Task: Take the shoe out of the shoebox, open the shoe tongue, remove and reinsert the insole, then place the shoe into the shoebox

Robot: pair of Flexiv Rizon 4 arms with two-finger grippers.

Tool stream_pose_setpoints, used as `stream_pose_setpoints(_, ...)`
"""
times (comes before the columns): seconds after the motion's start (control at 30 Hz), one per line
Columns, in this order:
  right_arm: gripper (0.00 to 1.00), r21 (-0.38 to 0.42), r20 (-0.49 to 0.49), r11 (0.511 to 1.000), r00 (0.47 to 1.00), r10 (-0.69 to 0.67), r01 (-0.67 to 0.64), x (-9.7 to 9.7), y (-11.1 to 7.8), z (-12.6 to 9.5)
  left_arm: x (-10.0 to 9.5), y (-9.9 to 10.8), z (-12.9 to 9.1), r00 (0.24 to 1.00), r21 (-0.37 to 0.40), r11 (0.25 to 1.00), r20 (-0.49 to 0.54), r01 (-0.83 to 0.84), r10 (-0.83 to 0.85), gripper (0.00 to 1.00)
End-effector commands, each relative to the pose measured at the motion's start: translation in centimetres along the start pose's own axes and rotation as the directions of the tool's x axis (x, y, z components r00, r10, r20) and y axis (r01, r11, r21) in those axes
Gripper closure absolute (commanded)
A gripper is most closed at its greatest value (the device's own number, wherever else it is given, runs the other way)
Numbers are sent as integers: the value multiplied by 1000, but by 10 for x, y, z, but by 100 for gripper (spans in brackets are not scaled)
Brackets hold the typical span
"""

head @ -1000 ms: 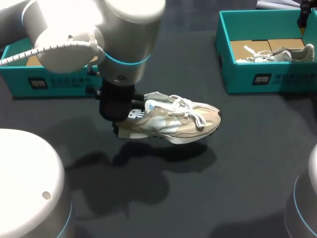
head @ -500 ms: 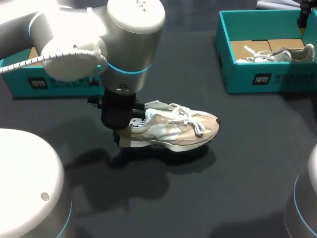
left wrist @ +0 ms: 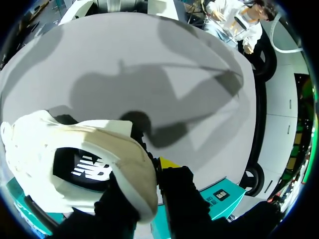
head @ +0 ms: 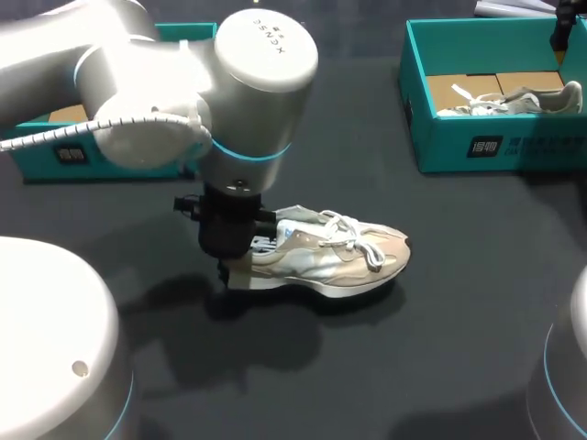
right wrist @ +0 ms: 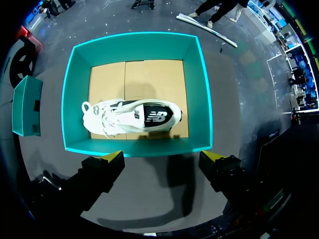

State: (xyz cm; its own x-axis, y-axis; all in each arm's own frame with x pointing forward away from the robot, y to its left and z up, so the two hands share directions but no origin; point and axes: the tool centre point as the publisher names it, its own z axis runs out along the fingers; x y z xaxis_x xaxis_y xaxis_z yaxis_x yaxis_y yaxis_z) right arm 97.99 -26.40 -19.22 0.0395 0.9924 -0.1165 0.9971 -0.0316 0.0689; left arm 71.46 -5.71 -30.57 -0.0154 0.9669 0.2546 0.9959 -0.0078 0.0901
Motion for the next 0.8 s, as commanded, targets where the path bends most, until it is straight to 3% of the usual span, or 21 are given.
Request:
stream_pose_setpoints(0.03,0,0,0,1000,1000,1,-1,0,0,0,-14,-5,8,1000,-5,1000,-17,-2,2,100)
stream_pose_setpoints(0.8,0,0,0,1000,1000,1,-1,0,0,0,-28,-13,43,1000,39,999,-8,-26,26,100)
